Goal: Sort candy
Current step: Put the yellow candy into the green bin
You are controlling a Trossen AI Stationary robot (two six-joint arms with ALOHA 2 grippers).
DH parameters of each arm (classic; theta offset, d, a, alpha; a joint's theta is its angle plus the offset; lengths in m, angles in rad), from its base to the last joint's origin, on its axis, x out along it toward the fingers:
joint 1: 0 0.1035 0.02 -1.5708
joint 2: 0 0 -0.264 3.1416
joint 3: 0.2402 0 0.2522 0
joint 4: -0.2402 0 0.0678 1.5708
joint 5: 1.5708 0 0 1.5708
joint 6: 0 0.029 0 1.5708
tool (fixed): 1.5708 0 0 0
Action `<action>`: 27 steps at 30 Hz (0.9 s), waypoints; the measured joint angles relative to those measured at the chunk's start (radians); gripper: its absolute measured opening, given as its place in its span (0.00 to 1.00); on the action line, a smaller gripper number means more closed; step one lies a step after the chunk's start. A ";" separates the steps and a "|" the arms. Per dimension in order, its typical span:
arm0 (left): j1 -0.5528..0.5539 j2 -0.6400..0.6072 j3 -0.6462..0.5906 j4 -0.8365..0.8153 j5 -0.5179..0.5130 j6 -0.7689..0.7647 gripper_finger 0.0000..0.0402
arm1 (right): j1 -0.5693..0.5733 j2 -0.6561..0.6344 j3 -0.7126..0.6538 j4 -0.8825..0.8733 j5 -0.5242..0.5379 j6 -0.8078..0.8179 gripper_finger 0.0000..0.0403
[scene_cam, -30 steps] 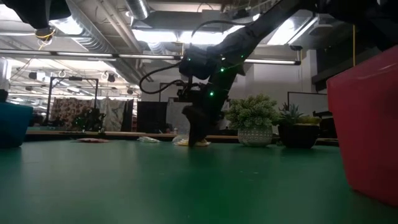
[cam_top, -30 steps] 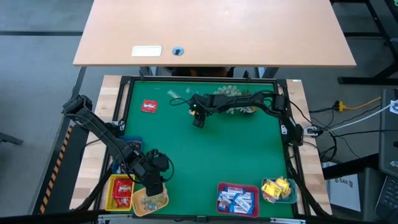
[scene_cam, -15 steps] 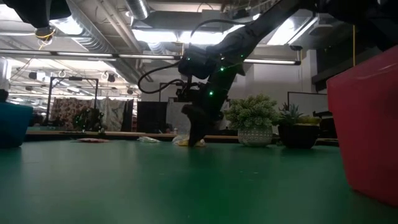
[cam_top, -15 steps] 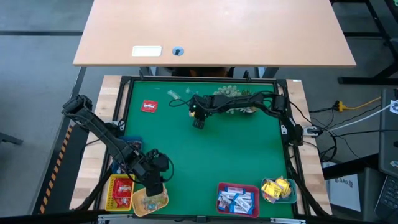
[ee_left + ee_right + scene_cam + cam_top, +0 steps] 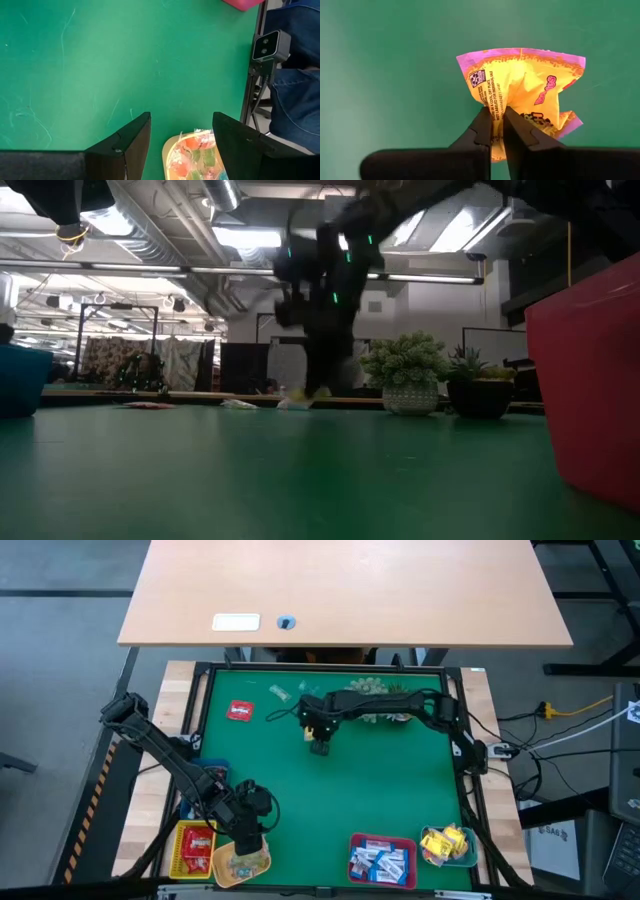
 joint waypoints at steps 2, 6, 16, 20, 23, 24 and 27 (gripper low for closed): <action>0.000 0.000 0.000 0.000 -0.003 0.000 0.50 | 0.030 -0.002 0.070 -0.108 -0.028 0.000 0.05; 0.000 0.000 0.000 0.000 -0.003 0.000 0.50 | 0.114 -0.002 0.227 -0.323 -0.068 0.000 0.05; 0.000 0.000 0.000 0.000 -0.017 0.000 0.50 | 0.396 -0.006 0.579 -0.692 -0.068 0.011 0.05; -0.005 0.000 0.000 0.001 -0.020 0.000 0.50 | 0.518 -0.061 0.530 -0.741 -0.068 0.025 0.05; -0.013 0.000 0.000 0.004 -0.021 0.000 0.50 | 0.610 -0.089 0.487 -0.746 -0.065 0.103 0.05; -0.015 0.000 0.000 0.007 -0.021 0.000 0.50 | 0.643 -0.093 0.475 -0.749 -0.064 0.130 0.05; -0.028 0.000 0.000 0.013 -0.023 0.000 0.50 | 0.744 -0.101 0.449 -0.747 -0.063 0.209 0.05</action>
